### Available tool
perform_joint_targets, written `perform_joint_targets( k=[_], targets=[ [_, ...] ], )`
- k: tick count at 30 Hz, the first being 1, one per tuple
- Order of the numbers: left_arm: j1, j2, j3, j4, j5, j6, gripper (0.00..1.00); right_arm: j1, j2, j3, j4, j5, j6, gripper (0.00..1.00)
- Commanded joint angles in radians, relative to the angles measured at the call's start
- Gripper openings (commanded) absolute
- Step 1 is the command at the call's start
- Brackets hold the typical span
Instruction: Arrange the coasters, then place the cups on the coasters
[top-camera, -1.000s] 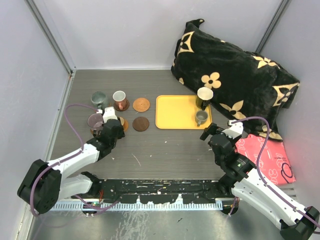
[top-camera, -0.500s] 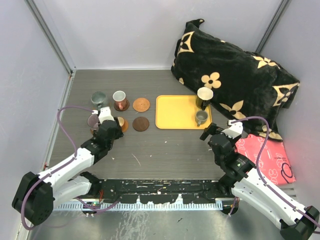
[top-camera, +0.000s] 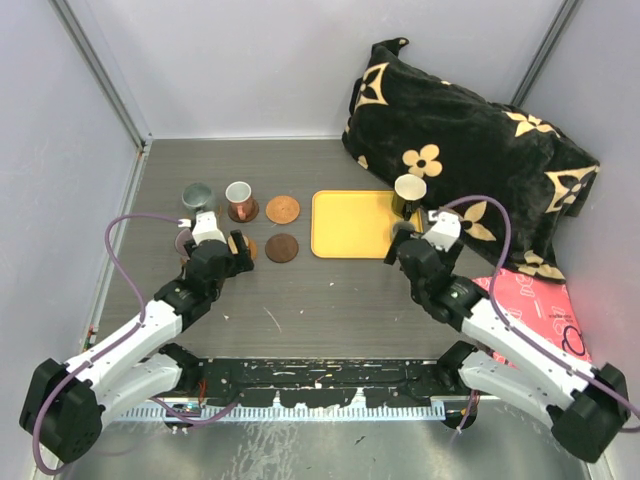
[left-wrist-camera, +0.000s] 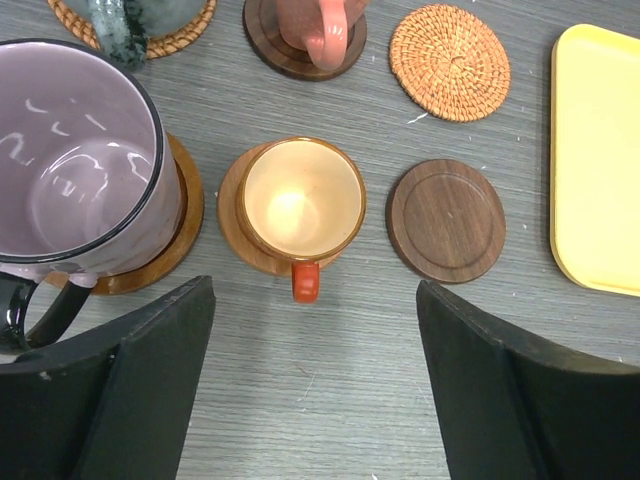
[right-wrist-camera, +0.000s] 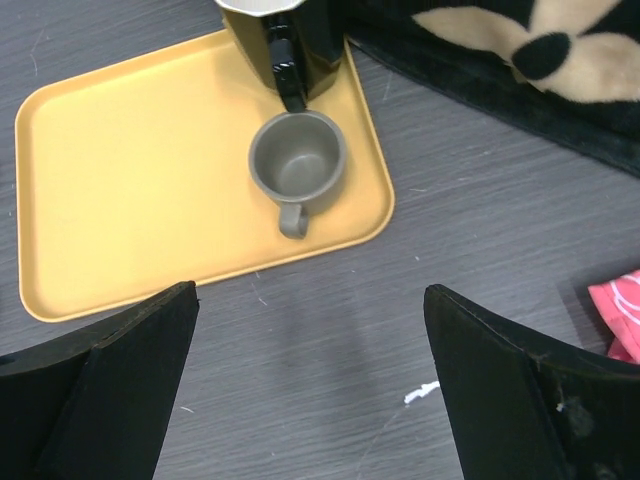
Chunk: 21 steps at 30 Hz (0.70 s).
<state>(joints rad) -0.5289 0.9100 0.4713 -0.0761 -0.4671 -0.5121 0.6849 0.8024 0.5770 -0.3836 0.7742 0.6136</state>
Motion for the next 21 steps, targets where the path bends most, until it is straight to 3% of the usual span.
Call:
perform_joint_targets(
  k=[1, 10, 21],
  targets=[
    [0.003, -0.01, 0.031, 0.016, 0.025, -0.016, 0.86, -0.004, 0.132, 0.131, 0.068, -0.017, -0.053, 1.0],
    [0.003, -0.05, -0.012, 0.065, 0.052, -0.019, 0.98, -0.024, 0.297, 0.277, 0.137, -0.01, -0.137, 1.0],
    [0.003, -0.068, -0.026, 0.072, 0.098, -0.035, 0.98, -0.203, 0.448, 0.376, 0.178, -0.123, -0.221, 1.0]
  ],
)
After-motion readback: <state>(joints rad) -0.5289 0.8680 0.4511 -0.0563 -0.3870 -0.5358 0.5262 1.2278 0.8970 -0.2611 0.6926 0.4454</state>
